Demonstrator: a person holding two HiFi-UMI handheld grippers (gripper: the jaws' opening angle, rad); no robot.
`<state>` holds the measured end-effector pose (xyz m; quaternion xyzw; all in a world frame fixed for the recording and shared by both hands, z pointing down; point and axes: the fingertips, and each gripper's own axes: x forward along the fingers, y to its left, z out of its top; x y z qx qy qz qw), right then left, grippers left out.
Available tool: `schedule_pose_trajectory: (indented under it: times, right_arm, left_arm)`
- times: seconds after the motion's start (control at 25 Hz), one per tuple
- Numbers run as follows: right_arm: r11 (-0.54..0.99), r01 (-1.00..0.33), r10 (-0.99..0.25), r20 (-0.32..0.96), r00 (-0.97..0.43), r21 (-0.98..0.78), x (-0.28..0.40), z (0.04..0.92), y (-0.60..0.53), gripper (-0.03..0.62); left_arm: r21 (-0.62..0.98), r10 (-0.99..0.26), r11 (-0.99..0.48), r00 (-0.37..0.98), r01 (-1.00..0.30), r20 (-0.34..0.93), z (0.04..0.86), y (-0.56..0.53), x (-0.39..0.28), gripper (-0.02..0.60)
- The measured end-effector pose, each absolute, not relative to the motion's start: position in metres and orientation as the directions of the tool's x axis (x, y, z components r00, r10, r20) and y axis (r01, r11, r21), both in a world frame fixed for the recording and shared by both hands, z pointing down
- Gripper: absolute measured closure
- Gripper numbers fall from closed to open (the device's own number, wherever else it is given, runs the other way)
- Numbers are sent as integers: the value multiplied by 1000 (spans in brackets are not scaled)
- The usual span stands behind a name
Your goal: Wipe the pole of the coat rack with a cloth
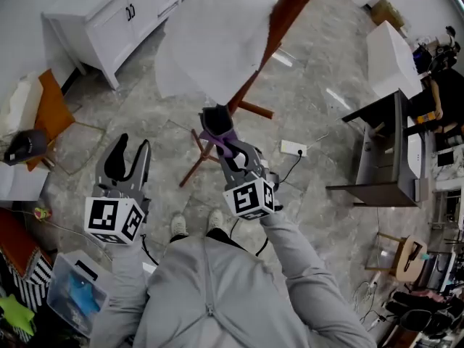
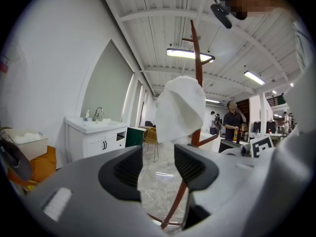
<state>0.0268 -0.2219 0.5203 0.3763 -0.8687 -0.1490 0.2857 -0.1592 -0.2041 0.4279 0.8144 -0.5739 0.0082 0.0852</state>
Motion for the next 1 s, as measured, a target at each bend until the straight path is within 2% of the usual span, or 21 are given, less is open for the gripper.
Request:
schedule_pose_trajectory:
  times: [0.52, 0.72, 1.0]
  right_arm:
    - [726, -524, -687, 446, -573, 445, 33, 538, -153, 542]
    - [726, -568, -685, 483, -546, 387, 45, 554, -129, 542]
    - [670, -657, -731, 464, -501, 345, 65, 550, -118, 542]
  left_arm:
    - [134, -912, -381, 395, -915, 107, 429, -207, -138, 367]
    - [129, -901, -407, 421, -904, 103, 426, -209, -127, 367]
    - [118, -890, -435, 446, -893, 98, 421, -209, -116, 367]
